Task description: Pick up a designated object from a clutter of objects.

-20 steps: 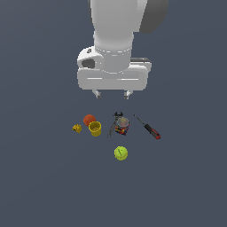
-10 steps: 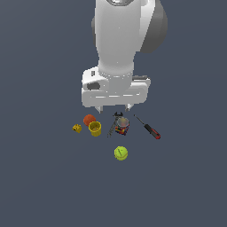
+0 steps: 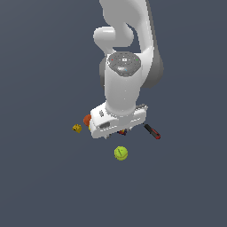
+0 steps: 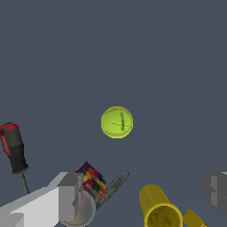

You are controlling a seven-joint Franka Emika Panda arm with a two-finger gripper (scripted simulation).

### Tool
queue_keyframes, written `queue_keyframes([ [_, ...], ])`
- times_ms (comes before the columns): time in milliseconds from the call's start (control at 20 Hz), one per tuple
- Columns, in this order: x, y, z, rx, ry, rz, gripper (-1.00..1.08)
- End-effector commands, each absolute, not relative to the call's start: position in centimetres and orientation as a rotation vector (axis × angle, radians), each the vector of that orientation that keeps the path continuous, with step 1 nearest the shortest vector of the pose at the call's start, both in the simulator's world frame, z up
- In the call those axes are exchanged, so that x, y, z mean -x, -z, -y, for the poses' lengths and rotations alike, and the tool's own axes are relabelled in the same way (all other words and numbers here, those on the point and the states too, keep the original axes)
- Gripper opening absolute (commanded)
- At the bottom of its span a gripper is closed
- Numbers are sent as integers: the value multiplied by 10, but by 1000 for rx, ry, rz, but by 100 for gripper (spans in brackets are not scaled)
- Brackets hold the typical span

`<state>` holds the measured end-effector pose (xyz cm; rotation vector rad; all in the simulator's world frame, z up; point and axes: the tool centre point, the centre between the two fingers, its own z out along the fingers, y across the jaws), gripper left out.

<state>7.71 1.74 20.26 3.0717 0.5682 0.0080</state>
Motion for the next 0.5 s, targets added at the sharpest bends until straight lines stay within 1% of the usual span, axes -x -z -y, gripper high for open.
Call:
queue_keyframes([
  [0, -85, -177, -22, -3054, -6, -670, 100],
  [250, -94, -135, -29, -3023, -2, -826, 100],
  [450, -98, -111, -33, -3002, -1, -912, 100],
])
